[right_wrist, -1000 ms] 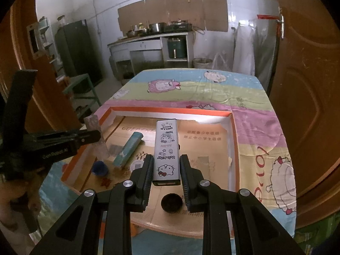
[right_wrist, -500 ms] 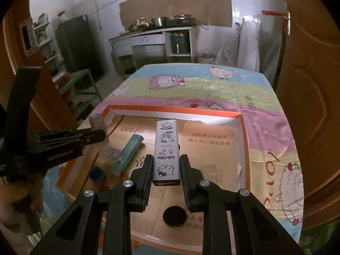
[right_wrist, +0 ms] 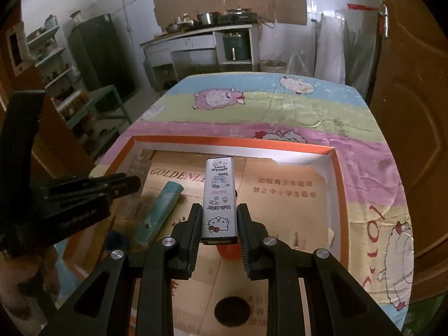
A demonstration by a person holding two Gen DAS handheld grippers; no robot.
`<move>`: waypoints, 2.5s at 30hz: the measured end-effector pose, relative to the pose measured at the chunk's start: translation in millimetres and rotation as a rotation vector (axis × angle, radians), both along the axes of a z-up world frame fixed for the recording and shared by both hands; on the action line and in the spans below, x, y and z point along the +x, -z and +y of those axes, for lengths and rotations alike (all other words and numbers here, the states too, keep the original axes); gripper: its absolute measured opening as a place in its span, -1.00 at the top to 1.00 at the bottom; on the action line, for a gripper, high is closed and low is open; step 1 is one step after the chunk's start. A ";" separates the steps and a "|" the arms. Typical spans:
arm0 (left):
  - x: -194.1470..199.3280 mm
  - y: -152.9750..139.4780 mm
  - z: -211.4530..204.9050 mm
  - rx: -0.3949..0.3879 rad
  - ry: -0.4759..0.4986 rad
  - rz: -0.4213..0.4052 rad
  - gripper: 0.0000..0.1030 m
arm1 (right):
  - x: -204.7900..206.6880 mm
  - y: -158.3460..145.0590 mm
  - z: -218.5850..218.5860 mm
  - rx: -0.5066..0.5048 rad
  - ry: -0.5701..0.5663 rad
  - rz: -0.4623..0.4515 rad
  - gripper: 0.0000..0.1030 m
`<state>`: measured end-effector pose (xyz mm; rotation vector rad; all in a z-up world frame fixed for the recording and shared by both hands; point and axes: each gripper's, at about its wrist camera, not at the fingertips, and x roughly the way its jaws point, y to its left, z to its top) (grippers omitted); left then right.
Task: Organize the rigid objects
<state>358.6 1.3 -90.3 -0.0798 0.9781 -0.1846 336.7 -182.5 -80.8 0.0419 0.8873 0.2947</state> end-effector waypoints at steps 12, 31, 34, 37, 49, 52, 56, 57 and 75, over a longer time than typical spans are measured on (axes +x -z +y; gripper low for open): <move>11.4 7.9 -1.0 0.002 0.001 0.010 0.61 | 21.7 15.0 5.2 -0.014 0.000 0.045 0.50; 15.9 10.9 -3.9 0.016 0.008 -0.004 0.61 | 44.2 31.3 16.6 -0.059 -0.005 0.104 0.50; 17.7 13.8 -3.0 0.007 0.010 0.005 0.60 | 46.4 33.6 17.2 -0.065 -0.008 0.121 0.50; 19.7 18.7 -0.4 -0.018 0.011 0.023 0.60 | 49.7 36.7 16.6 -0.055 -0.006 0.139 0.49; 20.8 21.2 0.1 -0.036 0.020 0.033 0.48 | 50.5 37.9 15.3 -0.049 -0.008 0.142 0.46; 20.7 20.8 0.1 -0.038 0.021 0.031 0.39 | 50.6 37.3 15.4 -0.052 -0.003 0.140 0.40; 19.5 19.8 -0.4 -0.036 0.023 0.030 0.35 | 48.0 34.3 15.0 -0.055 0.008 0.126 0.34; 19.0 19.2 -0.4 -0.033 0.023 0.029 0.35 | 46.9 33.1 14.7 -0.057 0.011 0.120 0.33; -12.8 -9.5 0.1 -0.054 0.021 -0.040 0.35 | 11.4 9.3 6.9 -0.034 0.035 0.071 0.32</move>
